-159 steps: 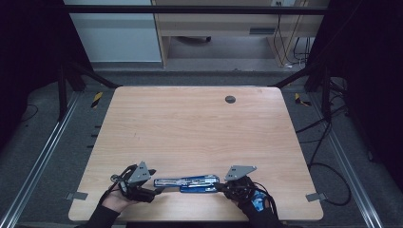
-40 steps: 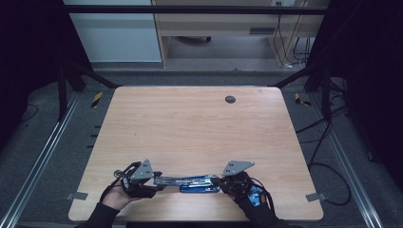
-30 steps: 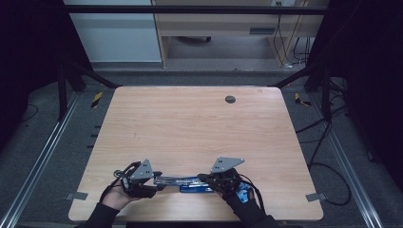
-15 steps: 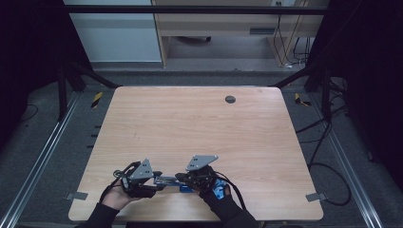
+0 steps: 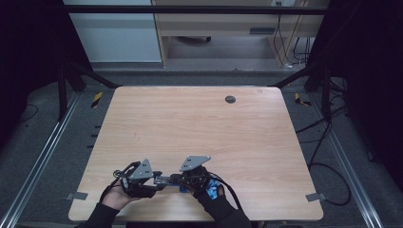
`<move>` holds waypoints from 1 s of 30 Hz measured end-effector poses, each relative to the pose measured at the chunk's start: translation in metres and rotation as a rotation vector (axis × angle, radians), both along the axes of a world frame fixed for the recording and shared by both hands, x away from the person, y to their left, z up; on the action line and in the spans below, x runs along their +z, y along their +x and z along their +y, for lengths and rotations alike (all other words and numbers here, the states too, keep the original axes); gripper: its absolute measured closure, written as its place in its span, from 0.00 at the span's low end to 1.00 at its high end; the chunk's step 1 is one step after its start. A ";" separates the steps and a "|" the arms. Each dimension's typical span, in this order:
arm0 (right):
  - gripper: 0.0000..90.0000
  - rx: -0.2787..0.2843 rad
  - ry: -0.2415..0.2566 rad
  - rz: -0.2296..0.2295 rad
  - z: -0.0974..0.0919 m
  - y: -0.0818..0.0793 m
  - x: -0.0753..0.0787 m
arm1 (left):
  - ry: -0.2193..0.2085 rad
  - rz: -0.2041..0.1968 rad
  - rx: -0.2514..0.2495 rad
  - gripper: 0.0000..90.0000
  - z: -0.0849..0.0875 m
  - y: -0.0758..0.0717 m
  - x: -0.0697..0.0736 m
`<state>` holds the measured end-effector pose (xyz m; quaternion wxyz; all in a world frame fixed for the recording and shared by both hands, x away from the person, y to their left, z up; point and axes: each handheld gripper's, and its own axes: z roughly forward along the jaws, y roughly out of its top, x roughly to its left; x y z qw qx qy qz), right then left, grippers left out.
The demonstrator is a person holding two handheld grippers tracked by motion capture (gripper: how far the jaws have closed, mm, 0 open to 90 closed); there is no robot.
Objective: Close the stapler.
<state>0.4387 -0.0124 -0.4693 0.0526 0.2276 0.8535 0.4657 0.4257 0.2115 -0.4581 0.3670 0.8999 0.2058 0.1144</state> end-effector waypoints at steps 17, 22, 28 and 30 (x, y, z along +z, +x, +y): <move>1.00 -0.002 -0.001 0.004 0.000 0.000 -0.004 | -0.134 -0.050 0.104 0.49 0.020 0.000 0.018; 0.99 -0.004 0.000 0.002 0.000 0.000 -0.004 | -0.201 -0.083 0.226 0.47 0.036 0.004 0.022; 0.98 -0.006 0.002 0.000 0.000 0.000 -0.004 | -0.198 -0.090 0.326 0.45 0.043 0.009 0.013; 0.98 -0.007 0.002 0.000 0.000 0.000 -0.005 | -0.189 -0.091 0.349 0.43 0.044 0.010 0.009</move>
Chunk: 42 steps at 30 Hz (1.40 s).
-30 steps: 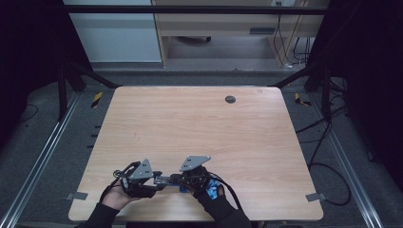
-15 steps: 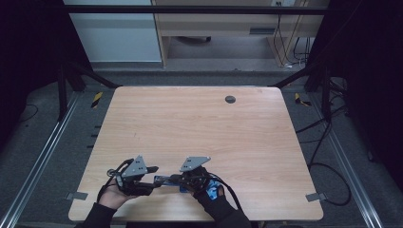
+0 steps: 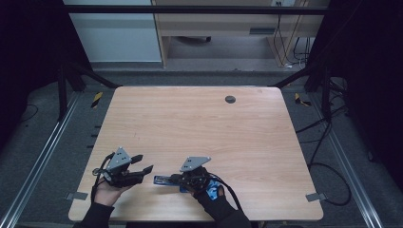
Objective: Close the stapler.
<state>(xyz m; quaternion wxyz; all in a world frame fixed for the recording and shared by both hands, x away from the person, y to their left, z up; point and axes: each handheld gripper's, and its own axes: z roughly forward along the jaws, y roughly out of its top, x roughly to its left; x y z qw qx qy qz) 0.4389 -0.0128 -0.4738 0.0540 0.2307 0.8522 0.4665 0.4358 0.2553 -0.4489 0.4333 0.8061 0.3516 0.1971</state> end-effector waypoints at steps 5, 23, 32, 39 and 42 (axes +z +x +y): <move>0.98 -0.003 0.001 -0.002 0.000 0.000 0.000 | 0.017 0.016 0.026 0.42 0.001 0.002 -0.010; 1.00 -0.009 0.025 0.003 -0.010 -0.002 0.007 | 0.035 0.021 0.057 0.40 0.004 0.003 -0.018; 1.00 -0.016 0.043 0.001 -0.020 -0.004 0.013 | 0.043 0.022 0.050 0.40 0.003 0.002 -0.019; 1.00 -0.019 0.050 -0.004 -0.025 -0.006 0.014 | 0.041 0.024 0.046 0.40 0.002 0.002 -0.020; 1.00 -0.023 0.051 -0.007 -0.027 -0.006 0.015 | 0.041 0.025 0.046 0.40 0.002 0.002 -0.020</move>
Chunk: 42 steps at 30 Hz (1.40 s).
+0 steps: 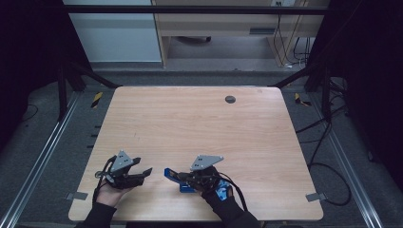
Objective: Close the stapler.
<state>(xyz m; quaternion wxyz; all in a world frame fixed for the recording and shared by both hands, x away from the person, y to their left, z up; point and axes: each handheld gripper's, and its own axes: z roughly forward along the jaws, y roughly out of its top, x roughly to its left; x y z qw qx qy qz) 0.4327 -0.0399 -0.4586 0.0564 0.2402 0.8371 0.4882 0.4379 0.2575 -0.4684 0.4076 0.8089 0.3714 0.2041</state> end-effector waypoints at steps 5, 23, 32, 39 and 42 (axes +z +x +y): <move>0.99 -0.010 0.005 0.000 -0.006 0.000 0.001 | 0.000 0.002 -0.002 0.40 0.000 0.000 0.000; 0.99 -0.042 0.003 -0.003 -0.026 -0.003 0.004 | -0.001 -0.001 -0.002 0.40 0.000 -0.001 0.000; 0.99 -0.041 0.006 0.001 -0.028 -0.004 0.004 | -0.003 -0.002 -0.002 0.40 0.001 -0.001 0.000; 0.97 -0.047 0.016 0.003 -0.033 -0.004 0.006 | -0.004 -0.002 0.001 0.40 0.002 -0.001 0.001; 0.98 -0.050 0.022 -0.003 -0.037 -0.005 0.008 | -0.005 -0.005 0.000 0.40 0.002 -0.002 0.001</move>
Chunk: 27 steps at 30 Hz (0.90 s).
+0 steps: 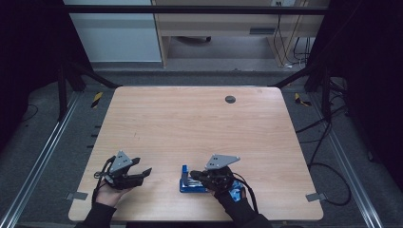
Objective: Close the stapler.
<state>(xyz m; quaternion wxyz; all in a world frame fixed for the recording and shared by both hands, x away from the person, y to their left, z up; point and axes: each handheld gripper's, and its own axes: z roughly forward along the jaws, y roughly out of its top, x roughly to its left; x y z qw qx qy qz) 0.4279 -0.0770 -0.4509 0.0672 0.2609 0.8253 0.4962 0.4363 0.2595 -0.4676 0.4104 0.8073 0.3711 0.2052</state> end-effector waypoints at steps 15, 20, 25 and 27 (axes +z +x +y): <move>1.00 -0.040 0.075 -0.085 -0.004 0.001 0.032 | 0.000 -0.004 0.011 0.40 0.000 0.001 0.000; 1.00 -0.013 0.088 -0.120 0.008 0.000 0.048 | -0.003 -0.003 0.013 0.40 0.001 0.001 0.000; 1.00 0.030 0.070 -0.112 0.025 -0.003 0.049 | -0.001 -0.003 0.014 0.40 0.001 0.001 0.000; 1.00 0.042 0.048 -0.114 0.030 -0.004 0.047 | -0.002 -0.003 0.015 0.40 0.001 0.001 0.000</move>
